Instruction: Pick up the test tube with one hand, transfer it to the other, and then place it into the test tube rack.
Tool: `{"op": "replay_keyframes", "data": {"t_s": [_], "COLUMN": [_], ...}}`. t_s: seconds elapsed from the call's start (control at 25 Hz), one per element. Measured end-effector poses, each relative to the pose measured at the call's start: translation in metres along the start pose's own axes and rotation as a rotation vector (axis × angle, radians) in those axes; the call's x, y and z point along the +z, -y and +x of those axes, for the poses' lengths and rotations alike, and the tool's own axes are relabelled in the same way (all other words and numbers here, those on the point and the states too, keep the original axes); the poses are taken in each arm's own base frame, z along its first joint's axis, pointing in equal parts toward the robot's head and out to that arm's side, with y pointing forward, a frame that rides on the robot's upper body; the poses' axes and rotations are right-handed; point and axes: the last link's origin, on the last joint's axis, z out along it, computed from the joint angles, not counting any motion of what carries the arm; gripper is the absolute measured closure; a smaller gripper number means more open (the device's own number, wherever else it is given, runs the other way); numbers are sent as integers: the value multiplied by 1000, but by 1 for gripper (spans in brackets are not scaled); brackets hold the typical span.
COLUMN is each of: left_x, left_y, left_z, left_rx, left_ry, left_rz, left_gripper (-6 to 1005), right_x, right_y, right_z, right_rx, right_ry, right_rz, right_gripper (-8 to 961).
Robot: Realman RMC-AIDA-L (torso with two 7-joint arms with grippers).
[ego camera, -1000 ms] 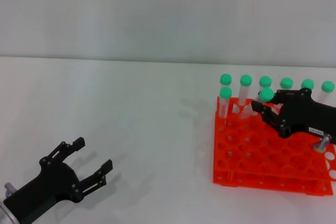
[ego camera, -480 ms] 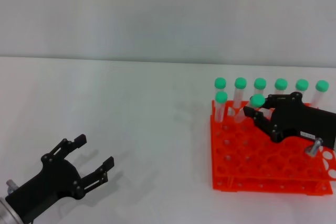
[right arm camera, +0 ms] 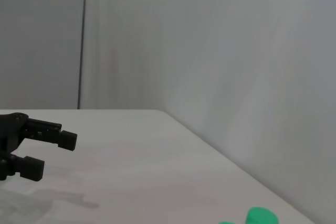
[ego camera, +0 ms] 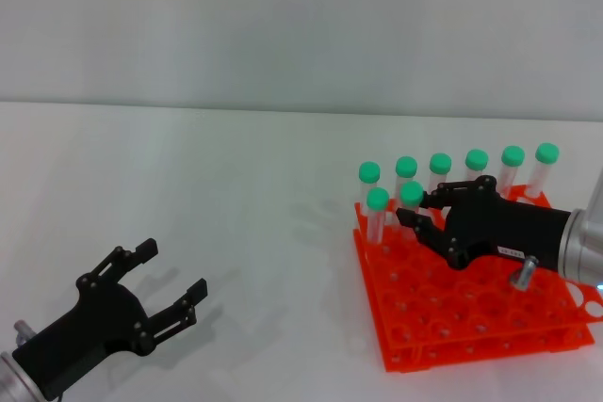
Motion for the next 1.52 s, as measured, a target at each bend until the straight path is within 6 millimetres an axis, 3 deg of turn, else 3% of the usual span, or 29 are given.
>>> {"op": "replay_keyframes", "data": {"t_s": [0.4, 0.6, 0.72, 0.8, 1.04, 1.24, 1.52], "left_x": [0, 0, -2, -4, -11, -20, -22], "left_y": [-1, 1, 4, 7, 22, 36, 44], "left_z": [0, 0, 1, 2, 9, 16, 21], "left_rx": [-2, -3, -4, -3, -12, -42, -38], "left_ry": [0, -6, -13, -22, -88, -174, -247], "left_rz": [0, 12, 35, 58, 187, 341, 461], "left_gripper": [106, 106, 106, 106, 106, 106, 106], "right_x": [5, 2, -12, -32, -95, -155, -202], "right_y": [-3, -3, 2, 8, 25, 25, 4], "right_z": [-7, -11, -15, -15, 2, 37, 85], "right_rx": [-5, 8, 14, 29, 99, 164, 173], "right_ry": [24, 58, 111, 159, 254, 348, 384], "right_rz": [-18, -14, 17, 52, 182, 370, 680], "right_gripper": [689, 458, 319, 227, 77, 78, 77]}}
